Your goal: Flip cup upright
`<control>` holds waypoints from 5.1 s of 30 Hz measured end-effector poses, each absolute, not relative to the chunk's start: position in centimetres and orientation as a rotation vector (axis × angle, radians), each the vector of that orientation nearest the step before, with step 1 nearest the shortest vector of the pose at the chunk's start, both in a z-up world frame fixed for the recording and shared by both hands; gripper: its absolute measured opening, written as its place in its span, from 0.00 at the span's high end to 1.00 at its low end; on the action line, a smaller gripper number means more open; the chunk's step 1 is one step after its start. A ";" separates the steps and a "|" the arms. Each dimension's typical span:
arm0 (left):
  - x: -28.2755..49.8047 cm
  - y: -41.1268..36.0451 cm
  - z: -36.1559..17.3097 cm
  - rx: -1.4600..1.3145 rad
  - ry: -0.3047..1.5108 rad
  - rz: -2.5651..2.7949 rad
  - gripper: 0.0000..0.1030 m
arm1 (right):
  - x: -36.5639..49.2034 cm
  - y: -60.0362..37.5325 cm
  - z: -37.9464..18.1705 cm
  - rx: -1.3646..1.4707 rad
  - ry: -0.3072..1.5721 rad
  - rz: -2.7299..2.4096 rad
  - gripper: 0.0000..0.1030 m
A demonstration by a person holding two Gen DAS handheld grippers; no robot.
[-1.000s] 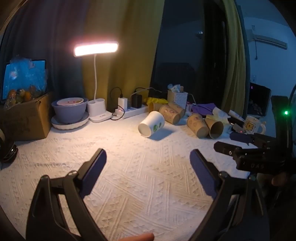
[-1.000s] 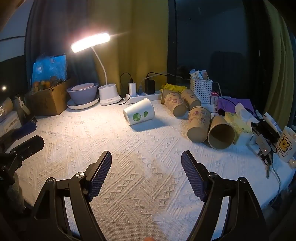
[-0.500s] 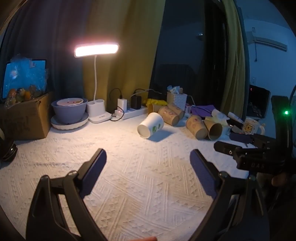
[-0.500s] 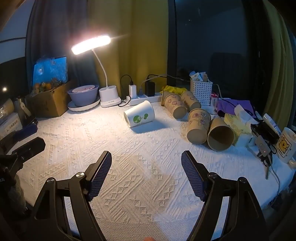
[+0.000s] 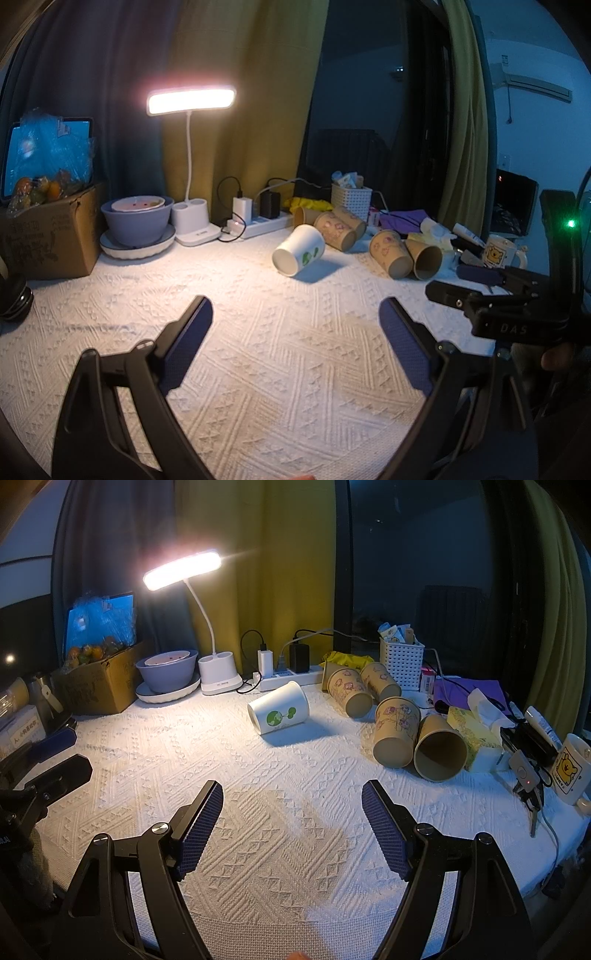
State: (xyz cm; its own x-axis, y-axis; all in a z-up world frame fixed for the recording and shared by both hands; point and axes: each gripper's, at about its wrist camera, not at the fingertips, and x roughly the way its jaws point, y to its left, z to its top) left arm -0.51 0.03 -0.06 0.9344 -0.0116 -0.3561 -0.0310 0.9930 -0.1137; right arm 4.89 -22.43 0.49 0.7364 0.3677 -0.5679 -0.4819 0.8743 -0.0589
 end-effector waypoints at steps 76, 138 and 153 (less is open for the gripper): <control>13.5 -3.7 1.0 -0.119 0.603 -0.106 0.10 | 16.1 -26.9 0.8 -0.128 0.570 0.374 0.22; 35.8 -8.6 1.8 -0.231 0.870 -0.224 0.34 | 28.9 -31.5 4.5 -0.011 0.698 0.238 0.22; 22.5 -5.4 2.3 -0.146 0.746 -0.285 0.34 | 20.2 -25.9 5.9 -0.038 0.692 0.327 0.22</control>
